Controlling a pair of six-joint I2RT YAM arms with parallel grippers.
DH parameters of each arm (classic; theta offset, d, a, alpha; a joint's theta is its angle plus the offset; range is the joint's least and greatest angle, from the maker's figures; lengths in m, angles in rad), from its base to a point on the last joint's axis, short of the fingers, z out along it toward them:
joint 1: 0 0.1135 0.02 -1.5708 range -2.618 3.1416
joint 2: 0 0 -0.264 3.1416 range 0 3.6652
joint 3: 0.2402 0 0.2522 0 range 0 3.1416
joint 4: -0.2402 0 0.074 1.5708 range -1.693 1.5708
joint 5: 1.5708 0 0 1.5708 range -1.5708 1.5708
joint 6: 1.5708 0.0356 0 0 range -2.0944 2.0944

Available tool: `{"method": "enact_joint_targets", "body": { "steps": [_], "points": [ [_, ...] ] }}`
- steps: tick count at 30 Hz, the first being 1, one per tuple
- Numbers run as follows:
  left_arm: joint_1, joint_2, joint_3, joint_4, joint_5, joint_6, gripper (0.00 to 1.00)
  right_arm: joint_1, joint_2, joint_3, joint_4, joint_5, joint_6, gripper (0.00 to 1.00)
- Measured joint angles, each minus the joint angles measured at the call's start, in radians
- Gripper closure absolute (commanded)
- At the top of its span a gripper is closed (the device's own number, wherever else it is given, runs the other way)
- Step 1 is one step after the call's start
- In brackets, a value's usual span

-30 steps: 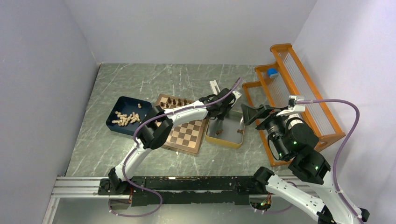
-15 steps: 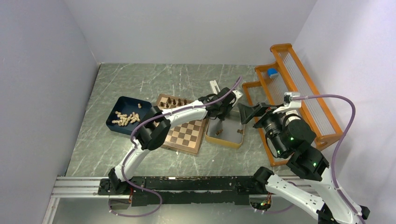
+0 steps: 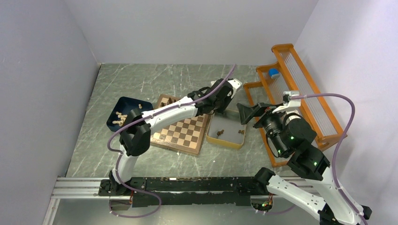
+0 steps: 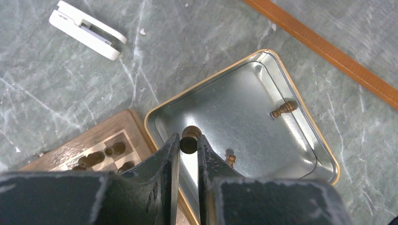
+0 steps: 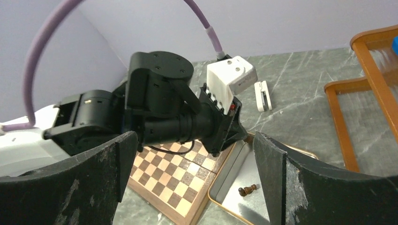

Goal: Set up the chess pieces on the board
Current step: Pick up the chess piece from the storage box, then place the chess piece on the chessboard.

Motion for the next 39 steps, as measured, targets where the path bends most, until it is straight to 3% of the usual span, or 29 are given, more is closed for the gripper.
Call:
{"method": "enact_joint_targets", "body": {
  "steps": [13,28,39],
  "points": [
    [0.077,-0.124,-0.051,-0.093,-0.051,-0.027,0.87,0.000,0.029,-0.014,0.006,-0.044,0.012,0.00],
    [0.387,-0.323,-0.237,-0.107,-0.064,-0.037,0.87,0.000,0.141,-0.078,-0.039,-0.109,0.102,0.00],
    [0.575,-0.337,-0.312,-0.105,-0.063,-0.032,0.88,0.000,0.176,-0.091,-0.031,-0.150,0.106,0.00]
  ]
}}
